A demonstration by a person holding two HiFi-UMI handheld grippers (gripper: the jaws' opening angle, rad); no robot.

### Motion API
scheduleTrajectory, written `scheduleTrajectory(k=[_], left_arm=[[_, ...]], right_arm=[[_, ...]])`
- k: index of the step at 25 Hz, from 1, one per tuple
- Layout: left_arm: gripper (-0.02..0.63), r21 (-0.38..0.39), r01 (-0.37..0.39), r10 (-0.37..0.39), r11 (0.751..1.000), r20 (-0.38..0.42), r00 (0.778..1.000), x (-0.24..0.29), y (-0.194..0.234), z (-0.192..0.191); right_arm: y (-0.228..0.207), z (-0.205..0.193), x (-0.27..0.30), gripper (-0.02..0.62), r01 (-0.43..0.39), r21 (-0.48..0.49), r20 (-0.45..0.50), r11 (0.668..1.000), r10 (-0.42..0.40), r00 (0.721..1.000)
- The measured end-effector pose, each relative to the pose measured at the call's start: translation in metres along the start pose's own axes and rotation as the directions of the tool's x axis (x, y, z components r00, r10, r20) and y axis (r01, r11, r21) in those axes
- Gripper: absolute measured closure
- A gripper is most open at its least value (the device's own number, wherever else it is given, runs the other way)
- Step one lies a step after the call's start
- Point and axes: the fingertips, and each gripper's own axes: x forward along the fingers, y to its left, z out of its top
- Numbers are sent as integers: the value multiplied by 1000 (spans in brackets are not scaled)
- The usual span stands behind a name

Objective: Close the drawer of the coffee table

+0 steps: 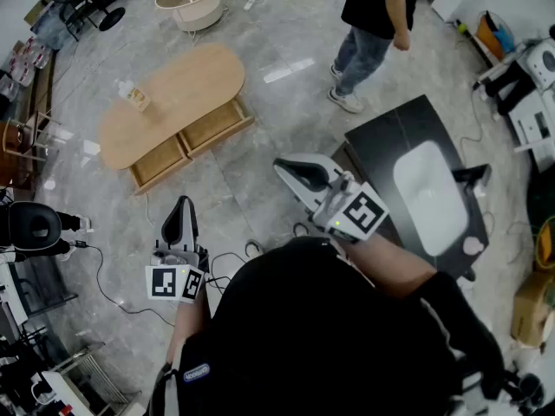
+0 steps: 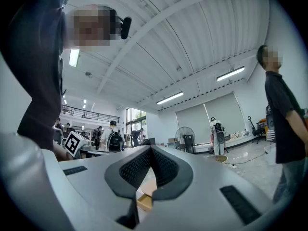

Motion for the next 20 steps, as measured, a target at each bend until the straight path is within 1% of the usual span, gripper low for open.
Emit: scheduleTrajectory(k=[6,11,16,20], left_arm=[[598,0,-6,6,1000,10,1000,1,3,2],[598,-2,-9,9,1000,24,1000,7,1,2],[598,18,5,-6,1000,37,999,17,-5,-3],[598,11,-22,21,1000,70,997,20,-12,-7]], right_arm=[[-3,5,-1,584,-4,45,43,999,3,999],[-13,2,-3,583,9,56,50,998,-12,999],[-23,-8,-11,583,35,65,28,997,-37,999],[-32,-23,-20,584,37,53,1,998,-37,999]])
